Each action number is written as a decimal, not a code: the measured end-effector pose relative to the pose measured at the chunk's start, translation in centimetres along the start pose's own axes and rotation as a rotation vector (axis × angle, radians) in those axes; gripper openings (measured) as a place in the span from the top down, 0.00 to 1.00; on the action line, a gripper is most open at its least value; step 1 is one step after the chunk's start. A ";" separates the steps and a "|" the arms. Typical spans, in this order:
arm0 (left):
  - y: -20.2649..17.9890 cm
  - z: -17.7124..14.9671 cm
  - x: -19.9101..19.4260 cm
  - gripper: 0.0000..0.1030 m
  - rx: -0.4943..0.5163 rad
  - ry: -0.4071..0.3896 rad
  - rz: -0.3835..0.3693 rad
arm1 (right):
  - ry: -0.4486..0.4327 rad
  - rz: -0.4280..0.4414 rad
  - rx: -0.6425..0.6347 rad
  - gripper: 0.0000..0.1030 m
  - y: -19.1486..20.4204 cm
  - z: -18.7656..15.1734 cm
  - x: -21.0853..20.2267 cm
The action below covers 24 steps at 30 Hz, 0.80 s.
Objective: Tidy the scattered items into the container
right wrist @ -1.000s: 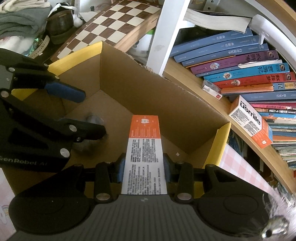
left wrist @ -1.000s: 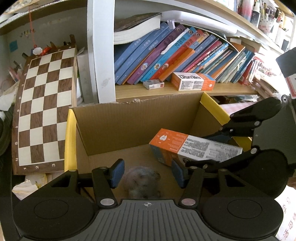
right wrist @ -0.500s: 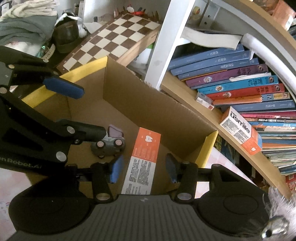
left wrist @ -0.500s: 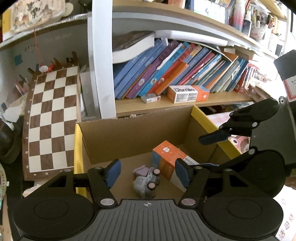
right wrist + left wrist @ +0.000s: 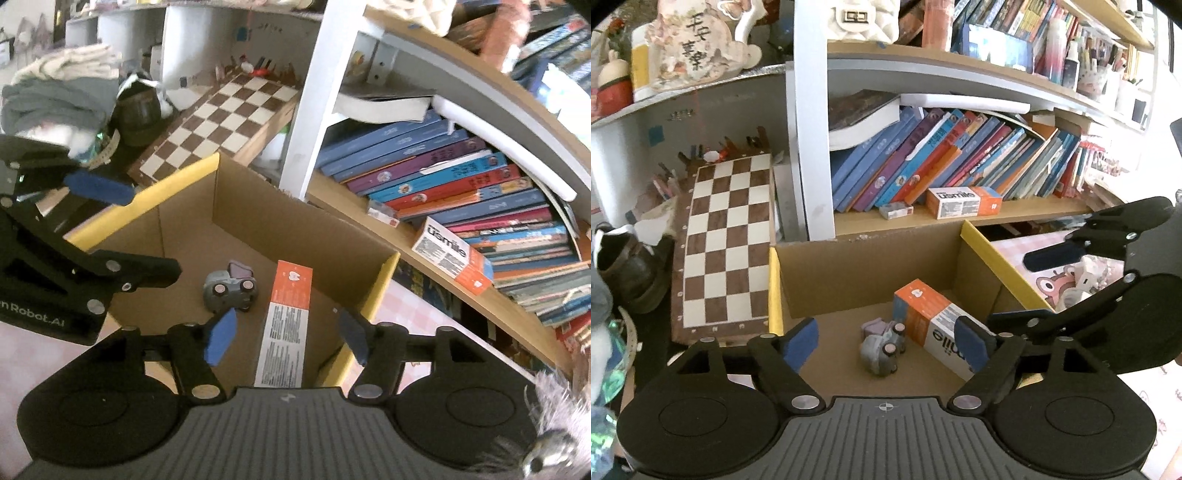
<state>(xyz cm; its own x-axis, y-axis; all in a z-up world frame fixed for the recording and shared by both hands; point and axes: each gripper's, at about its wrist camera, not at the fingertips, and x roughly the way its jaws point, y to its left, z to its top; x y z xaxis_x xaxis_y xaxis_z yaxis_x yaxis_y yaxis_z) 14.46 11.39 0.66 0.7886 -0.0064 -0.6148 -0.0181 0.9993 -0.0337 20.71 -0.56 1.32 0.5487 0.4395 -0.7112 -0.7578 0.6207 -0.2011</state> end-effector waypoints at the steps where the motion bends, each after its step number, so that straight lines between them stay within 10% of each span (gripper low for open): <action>1: -0.1 -0.2 -0.3 0.17 -0.002 -0.002 0.001 | -0.005 -0.002 0.007 0.36 0.1 -0.2 -0.4; 24: -2.3 -4.3 -4.8 0.09 -0.051 0.003 0.027 | -0.024 -0.033 0.151 0.19 1.1 -6.3 -5.6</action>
<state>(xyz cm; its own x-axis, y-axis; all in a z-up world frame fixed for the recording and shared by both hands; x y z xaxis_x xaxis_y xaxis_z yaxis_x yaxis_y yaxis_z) 8.04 8.96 0.28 0.7854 0.0201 -0.6187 -0.0703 0.9959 -0.0570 14.57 -6.43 0.83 0.5821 0.4310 -0.6895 -0.6784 0.7248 -0.1198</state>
